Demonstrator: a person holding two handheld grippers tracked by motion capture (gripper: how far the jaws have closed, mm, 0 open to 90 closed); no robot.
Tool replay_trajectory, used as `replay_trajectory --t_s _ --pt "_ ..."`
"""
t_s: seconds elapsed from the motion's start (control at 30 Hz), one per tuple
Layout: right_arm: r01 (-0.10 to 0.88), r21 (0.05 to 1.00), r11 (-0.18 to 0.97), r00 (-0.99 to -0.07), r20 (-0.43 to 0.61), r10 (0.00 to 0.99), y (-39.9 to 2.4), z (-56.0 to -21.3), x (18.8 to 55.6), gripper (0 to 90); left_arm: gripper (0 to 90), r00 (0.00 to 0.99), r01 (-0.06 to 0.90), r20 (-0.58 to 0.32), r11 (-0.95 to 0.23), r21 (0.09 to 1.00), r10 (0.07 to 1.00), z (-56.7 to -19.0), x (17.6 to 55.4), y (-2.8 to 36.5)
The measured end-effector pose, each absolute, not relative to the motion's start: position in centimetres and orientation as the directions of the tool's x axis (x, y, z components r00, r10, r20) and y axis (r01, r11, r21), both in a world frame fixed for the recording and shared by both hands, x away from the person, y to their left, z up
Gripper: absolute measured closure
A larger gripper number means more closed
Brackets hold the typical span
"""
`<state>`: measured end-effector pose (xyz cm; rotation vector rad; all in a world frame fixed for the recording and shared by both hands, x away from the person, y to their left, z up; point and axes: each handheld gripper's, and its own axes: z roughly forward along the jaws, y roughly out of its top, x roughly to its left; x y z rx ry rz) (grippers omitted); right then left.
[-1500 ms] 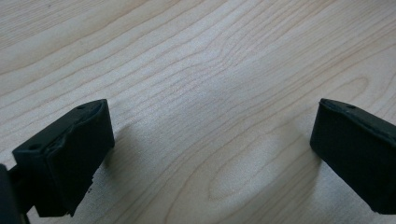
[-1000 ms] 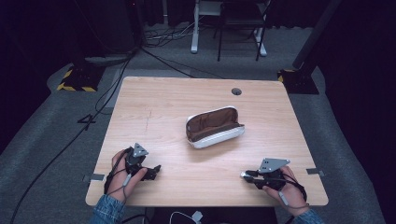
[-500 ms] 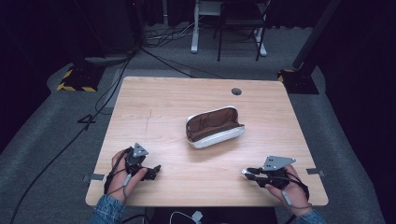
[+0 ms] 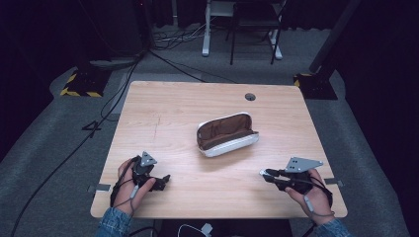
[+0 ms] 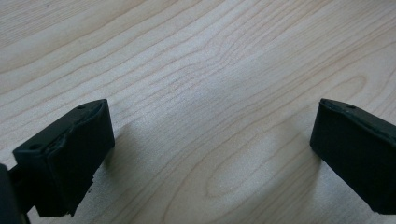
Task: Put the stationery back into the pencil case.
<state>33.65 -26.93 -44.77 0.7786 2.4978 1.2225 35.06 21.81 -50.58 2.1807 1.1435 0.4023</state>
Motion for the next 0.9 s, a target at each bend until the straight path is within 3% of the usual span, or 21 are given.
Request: replay_trajectory --t_s 0.9 --pt "0.351 0.814 0.463 -0.799 0.003 0.601 -24.4 -38.8 39.1 73.8 0.1 0.58 0.616 -0.017 -0.425 0.663 0.814 -50.6 35.0 21.9"
